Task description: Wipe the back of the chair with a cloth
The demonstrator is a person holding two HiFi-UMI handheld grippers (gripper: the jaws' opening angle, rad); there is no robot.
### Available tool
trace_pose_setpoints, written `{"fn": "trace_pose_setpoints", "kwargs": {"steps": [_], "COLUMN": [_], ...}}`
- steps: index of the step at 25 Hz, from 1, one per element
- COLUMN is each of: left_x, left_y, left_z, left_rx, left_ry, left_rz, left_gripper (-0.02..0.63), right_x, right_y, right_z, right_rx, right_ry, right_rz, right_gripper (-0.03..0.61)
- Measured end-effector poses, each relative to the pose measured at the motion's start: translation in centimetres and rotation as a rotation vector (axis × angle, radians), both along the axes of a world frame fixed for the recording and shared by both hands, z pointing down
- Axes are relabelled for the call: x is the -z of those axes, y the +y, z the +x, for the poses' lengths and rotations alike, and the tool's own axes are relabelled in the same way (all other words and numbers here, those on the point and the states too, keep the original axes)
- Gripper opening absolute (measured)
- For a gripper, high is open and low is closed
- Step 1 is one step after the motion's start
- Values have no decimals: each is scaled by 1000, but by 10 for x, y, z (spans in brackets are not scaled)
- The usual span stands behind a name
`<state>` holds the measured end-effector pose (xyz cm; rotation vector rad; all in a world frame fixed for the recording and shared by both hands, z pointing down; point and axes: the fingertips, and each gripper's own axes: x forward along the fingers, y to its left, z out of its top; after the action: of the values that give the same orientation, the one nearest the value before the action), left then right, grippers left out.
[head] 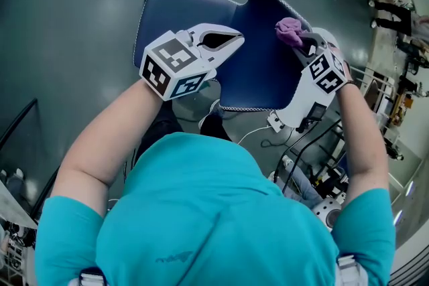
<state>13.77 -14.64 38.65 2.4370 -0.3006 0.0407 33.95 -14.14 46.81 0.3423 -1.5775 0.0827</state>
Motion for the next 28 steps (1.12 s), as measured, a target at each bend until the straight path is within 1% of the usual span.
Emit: {"fn": "trace_pose_setpoints", "kwargs": {"steps": [20, 26, 28], "left_x": [6, 0, -1], "left_y": [14, 30, 43], "left_z": [1, 2, 3], "left_rx": [0, -7, -8], "left_ry": [3, 3, 5], "left_rz": [12, 18, 22], "left_gripper": [-5, -5, -5], "right_x": [5, -1, -2], "right_y": [61, 94, 113], "right_z": [-8, -14, -15], "right_rx": [-35, -44, -43], "right_ry": [-71, -95, -102], "right_rz": [-20, -33, -37], "right_gripper": [92, 92, 92]}}
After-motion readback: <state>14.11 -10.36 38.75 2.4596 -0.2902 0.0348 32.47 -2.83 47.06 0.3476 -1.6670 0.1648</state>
